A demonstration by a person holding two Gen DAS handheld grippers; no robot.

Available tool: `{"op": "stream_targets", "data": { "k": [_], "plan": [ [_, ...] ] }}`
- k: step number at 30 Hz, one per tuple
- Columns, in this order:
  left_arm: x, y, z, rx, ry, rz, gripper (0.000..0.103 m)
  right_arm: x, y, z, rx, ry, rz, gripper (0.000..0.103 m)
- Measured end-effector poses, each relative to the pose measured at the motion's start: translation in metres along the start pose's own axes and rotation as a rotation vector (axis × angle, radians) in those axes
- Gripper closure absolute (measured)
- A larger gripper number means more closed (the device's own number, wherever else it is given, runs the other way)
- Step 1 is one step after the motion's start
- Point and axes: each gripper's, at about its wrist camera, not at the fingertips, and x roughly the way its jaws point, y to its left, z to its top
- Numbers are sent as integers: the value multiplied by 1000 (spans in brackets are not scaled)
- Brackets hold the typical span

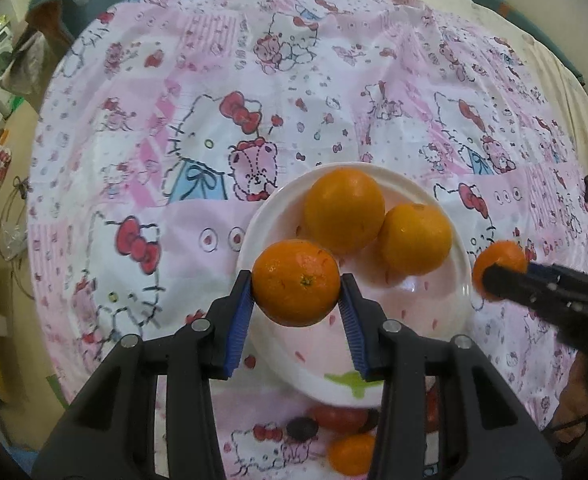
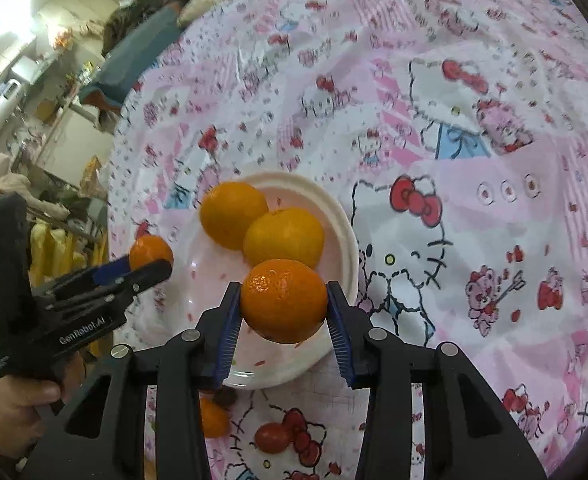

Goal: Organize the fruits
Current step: 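Carry both tangerines onto the plate and open both tools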

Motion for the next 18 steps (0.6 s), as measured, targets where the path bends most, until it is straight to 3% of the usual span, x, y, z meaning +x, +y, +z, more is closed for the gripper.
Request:
{"op": "stream_targets", "data": {
  "k": [7, 18],
  "plan": [
    [28, -2, -1, 30, 65, -17, 64, 24, -2, -5, 11, 75, 9, 60],
    [33, -1, 0, 37, 65, -24, 64, 32, -10, -10, 54, 97, 29, 58]
  ]
}}
